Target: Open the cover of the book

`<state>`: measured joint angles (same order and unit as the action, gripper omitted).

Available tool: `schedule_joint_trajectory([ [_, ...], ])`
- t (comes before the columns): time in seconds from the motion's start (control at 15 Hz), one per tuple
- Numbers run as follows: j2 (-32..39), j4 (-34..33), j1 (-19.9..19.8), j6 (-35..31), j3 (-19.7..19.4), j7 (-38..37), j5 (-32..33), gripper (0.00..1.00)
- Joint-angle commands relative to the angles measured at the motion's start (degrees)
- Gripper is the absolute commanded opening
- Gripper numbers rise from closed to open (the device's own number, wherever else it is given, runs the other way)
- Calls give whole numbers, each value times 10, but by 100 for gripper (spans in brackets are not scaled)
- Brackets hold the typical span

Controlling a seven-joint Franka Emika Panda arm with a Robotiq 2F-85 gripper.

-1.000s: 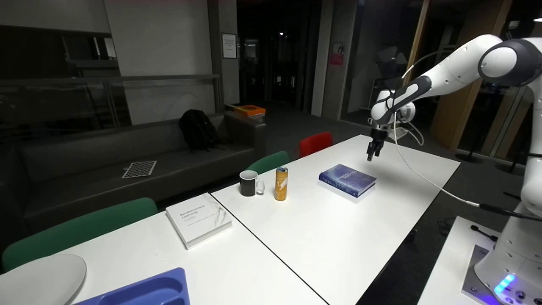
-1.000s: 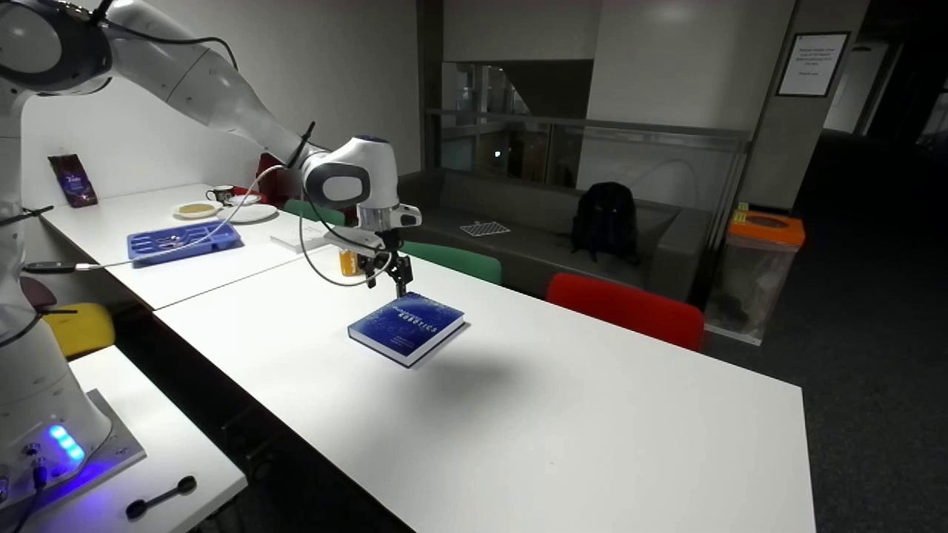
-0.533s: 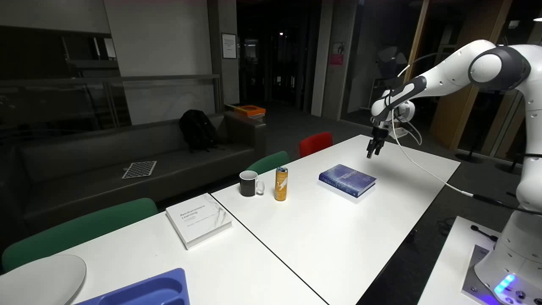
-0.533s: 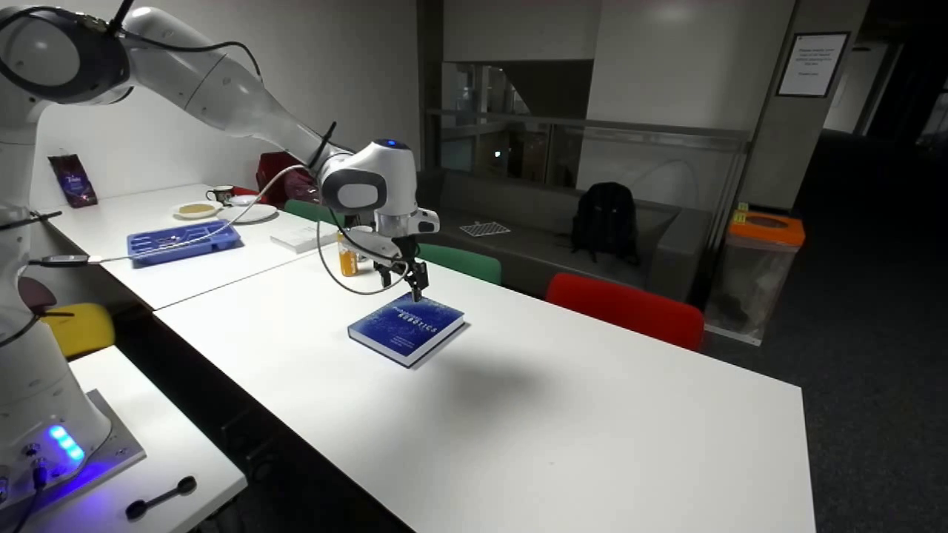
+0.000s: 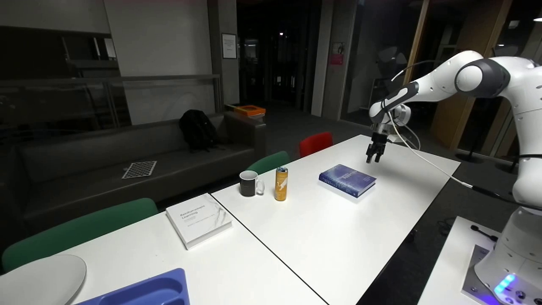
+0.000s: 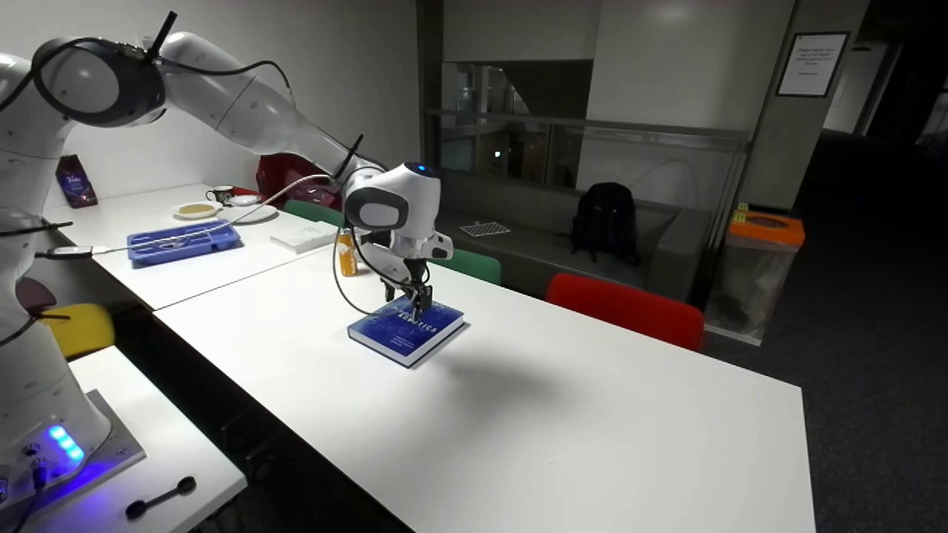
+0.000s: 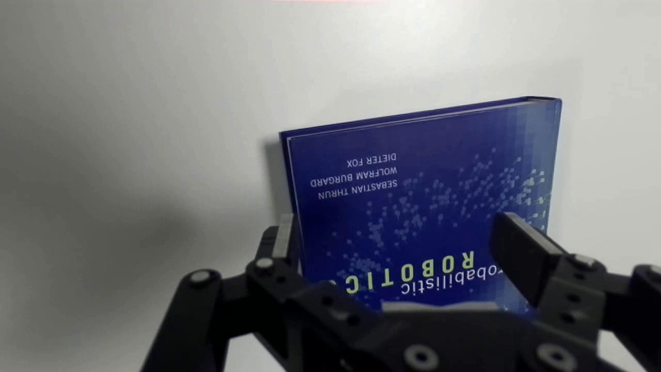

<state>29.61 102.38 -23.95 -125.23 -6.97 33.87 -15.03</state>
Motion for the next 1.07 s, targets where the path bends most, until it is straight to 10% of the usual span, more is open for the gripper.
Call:
schedule_joint_trajectory([
  [0.0, 35, -51, -31, 46, 15, 23, -16, 100],
  [1.0, 46, -48, -25, 26, 9, 3, 2, 100],
])
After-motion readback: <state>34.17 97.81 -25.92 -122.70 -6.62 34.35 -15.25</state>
